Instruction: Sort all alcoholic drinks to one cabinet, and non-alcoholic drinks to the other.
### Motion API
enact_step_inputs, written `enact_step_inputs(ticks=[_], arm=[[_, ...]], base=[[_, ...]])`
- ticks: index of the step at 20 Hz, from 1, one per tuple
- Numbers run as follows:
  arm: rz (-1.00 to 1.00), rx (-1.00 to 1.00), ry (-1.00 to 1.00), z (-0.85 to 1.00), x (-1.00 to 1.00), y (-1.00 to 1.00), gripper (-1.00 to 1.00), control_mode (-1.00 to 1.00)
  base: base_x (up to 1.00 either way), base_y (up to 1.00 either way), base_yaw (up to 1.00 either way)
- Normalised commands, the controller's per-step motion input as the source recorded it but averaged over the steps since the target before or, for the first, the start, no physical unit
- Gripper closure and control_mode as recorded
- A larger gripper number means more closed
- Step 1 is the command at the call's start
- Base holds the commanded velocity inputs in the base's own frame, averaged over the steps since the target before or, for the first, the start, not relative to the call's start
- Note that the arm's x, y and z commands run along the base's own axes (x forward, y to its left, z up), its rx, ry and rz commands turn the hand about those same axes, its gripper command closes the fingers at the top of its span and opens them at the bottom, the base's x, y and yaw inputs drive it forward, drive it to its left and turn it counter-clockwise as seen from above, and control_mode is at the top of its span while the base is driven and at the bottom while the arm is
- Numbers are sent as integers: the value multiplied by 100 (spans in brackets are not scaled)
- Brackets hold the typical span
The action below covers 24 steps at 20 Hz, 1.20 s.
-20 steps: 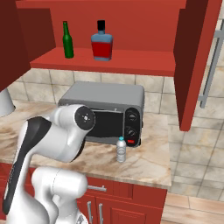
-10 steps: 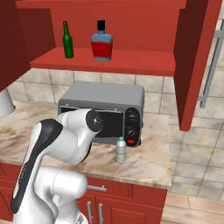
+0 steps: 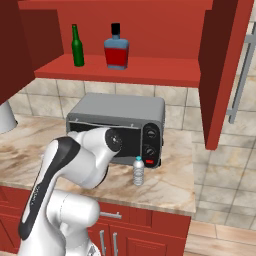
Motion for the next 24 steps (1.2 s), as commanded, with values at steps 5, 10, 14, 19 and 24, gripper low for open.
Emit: enact_step_inputs(ticks=[5,10,14,19,24], arm=[[2,0,0,-8,8,0,-100,-100],[1,0,0,-8,16,0,-100,-100],[0,1,0,-1,19,-4,-100,-100],[0,4,0,0,1,-17,-100,-100],[0,2,0,-1,8,-22,-100,-100]], base=[[0,0,0],[0,0,0],[0,0,0],[0,0,0],[0,0,0]])
